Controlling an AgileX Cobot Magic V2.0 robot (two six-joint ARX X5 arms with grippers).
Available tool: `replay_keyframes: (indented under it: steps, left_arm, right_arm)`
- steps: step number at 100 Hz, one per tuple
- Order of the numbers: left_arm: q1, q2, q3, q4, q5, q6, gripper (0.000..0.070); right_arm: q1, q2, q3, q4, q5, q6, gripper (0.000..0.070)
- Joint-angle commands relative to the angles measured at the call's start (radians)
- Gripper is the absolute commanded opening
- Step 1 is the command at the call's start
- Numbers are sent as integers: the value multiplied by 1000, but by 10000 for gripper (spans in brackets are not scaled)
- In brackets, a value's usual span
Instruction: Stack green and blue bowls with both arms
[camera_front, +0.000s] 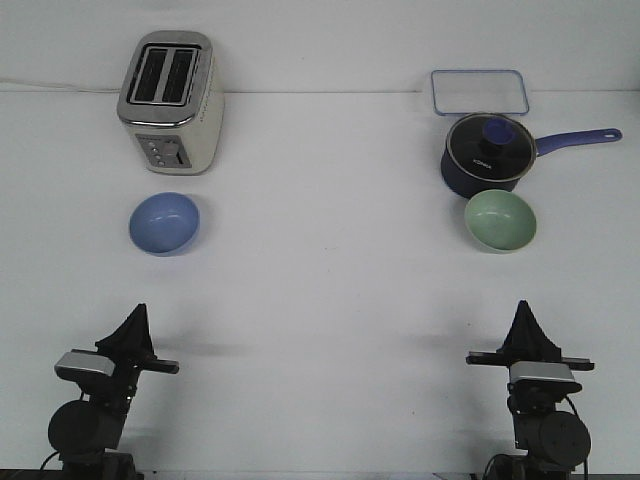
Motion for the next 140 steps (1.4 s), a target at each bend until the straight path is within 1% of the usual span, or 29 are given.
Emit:
replay_keyframes:
  steps: [1,84,109,123,140]
  left_arm:
    - [0,-2,-20,11,2,11,10]
    - [0,-2,-20,11,2,11,10]
    - [0,-2,-20,11,2,11,10]
    - [0,-2,-20,11,2,11,10]
    - [0,-2,-20,11,2,11,10]
  right_arm:
    - [0,0,-2,12,3,11,0]
    - [0,0,-2,12,3,11,0]
    - [0,0,12,51,-7,45,0]
    - [0,3,102,-31,-2,44,0]
    - [0,109,298,-220,29,44,0]
